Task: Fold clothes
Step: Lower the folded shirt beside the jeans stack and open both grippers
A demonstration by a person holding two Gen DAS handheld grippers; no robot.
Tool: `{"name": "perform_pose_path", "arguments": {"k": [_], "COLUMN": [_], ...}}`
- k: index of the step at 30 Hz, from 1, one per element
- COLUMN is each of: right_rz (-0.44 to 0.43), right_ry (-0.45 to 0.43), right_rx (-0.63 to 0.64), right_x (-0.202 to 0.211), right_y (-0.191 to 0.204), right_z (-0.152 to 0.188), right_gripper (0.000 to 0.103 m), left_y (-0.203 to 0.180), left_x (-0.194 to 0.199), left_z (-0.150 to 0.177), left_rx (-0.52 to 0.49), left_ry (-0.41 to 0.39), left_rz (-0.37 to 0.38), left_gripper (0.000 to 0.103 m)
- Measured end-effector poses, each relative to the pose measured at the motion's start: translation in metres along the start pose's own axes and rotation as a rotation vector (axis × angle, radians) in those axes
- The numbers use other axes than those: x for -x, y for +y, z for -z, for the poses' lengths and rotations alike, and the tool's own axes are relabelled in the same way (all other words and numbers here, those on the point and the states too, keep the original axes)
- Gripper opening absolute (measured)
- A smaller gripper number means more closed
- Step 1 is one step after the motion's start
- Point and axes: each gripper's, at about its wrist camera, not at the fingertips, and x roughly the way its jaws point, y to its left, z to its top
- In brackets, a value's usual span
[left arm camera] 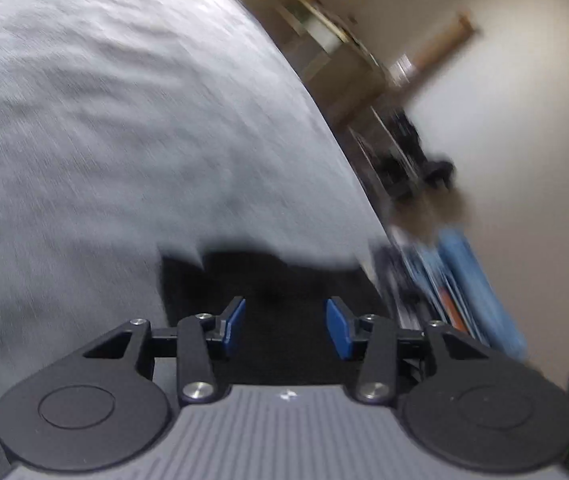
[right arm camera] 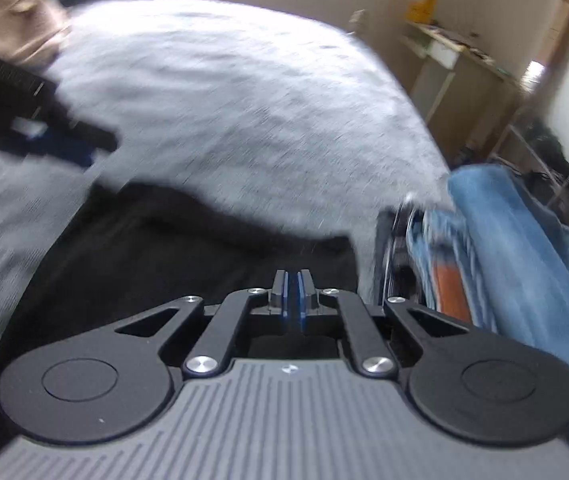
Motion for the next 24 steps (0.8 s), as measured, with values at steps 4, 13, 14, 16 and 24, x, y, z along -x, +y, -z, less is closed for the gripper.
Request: {"name": "perform_pose_path", "arguments": {"k": [4, 13, 14, 16, 24], "right_rz": [-0.004, 0.079, 0.065, 0.042, 0.09], "right_ry": [0.077, 0.081, 0.068, 0.087, 0.149], "right_rx": [0.128, 0.262, 0.265, 0.272, 0.218], "right_x": [0.009, 0.021, 0.023, 0.021, 0.05], "right_y": [0.013, 0.015, 0.017, 0.018, -0.006], "right_z": [0.033, 0.053, 0.052, 0.06, 0.09], "right_gripper": [0.003, 0.003, 0.003, 0.003, 0.004], "left_y": [-0.02, -0.017, -0.015, -0.01, -0.031], "left_x": [-0.017, -0.02, -0.024, -0.031, -0.005], "left_z": [0.04, 0.039, 0.038, 0.039, 0.047], "left_rx": [-0.095, -0.083, -0.086, -0.085, -0.133], "left_ry": [0.112, 0.108, 0.119, 0.122, 0.043], "left_rz": [-0.082, -0.173, -0.185, -0.205, -0.244], "left_gripper": [0.045, 0.044, 0.045, 0.042, 0.045]}}
